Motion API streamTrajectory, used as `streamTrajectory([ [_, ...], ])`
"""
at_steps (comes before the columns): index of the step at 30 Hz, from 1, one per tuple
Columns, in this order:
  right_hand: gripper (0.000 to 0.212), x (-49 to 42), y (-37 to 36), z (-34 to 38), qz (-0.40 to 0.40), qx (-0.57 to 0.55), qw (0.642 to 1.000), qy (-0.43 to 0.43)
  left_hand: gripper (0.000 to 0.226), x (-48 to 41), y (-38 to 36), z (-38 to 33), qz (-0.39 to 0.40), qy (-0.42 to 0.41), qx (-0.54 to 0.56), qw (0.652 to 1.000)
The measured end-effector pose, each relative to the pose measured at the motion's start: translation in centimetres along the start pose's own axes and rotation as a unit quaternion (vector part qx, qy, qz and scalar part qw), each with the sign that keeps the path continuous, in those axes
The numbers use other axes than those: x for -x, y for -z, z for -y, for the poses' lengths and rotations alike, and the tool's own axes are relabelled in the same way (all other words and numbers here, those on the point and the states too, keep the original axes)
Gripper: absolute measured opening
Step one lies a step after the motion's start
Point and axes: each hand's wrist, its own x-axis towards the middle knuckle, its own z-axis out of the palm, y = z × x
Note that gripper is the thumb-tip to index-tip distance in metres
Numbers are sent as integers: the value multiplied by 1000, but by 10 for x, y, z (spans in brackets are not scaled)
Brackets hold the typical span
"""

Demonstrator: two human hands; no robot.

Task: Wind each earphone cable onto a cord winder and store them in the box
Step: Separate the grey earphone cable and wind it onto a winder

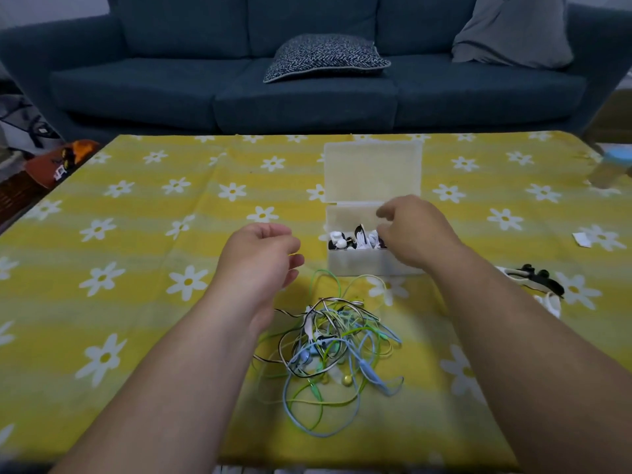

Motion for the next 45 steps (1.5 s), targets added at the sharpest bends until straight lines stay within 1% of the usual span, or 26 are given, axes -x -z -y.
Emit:
streamTrajectory([
  [2,22,13,12,10,-35,-56,998,7,18,-3,-1,3,14,-24,-76,997],
  [3,19,21,17,14,-25,-75,997,7,19,-3,-1,5,22,-45,-124,991],
  [4,17,29,19,17,4,-78,997,7,22,-3,-2,7,34,-70,-179,981],
  [6,15,45,14,17,86,-32,996,11,24,-3,-2,13,62,-109,-291,948],
  [8,20,61,3,13,127,26,991,19,22,0,-2,19,100,-118,-386,909],
  [10,22,70,-4,11,104,21,994,42,12,-1,-2,23,136,-116,-459,870],
  [12,22,76,-4,15,72,-10,995,64,19,0,0,30,151,-105,-522,833],
  [13,21,78,-5,17,67,-22,995,71,20,0,1,33,152,-100,-541,821],
  [15,22,82,-6,20,75,-17,994,80,9,0,3,39,151,-97,-557,811],
  [17,30,88,-7,21,113,19,989,92,18,-2,6,44,148,-103,-547,818],
  [19,37,91,-6,20,161,47,981,95,22,-3,8,42,132,-123,-519,836],
  [21,36,93,-6,20,192,63,975,95,15,-1,11,33,109,-157,-477,858],
  [23,34,93,-8,19,187,64,975,100,8,1,15,22,78,-183,-418,886],
  [25,37,91,-9,20,158,22,982,104,7,2,19,10,40,-205,-360,909],
  [26,43,90,-9,22,151,-22,983,105,7,3,21,5,18,-219,-339,915],
  [29,67,90,-6,29,190,-183,959,106,9,4,27,-8,-62,-267,-298,915],
  [31,75,91,-2,33,196,-194,956,105,9,5,30,-15,-87,-295,-292,906],
  [32,74,91,0,33,178,-176,963,99,9,5,31,-17,-83,-310,-296,899],
  [34,68,90,6,35,104,-137,981,92,9,9,30,-21,-53,-333,-312,888],
  [35,65,89,8,37,76,-140,983,94,9,12,27,-21,-32,-339,-317,885],
  [36,65,89,11,39,74,-171,977,101,8,15,24,-21,-8,-344,-318,883],
  [38,60,89,11,43,124,-278,944,124,7,20,16,-20,36,-363,-308,879],
  [40,36,90,8,46,151,-341,920,123,7,23,11,-19,54,-373,-284,882],
  [42,5,89,12,47,106,-360,922,98,6,21,11,-21,51,-363,-255,895],
  [44,15,84,19,44,25,-392,918,59,10,16,15,-23,36,-340,-253,905],
  [45,19,81,25,43,1,-433,901,37,13,13,18,-23,28,-322,-263,909],
])
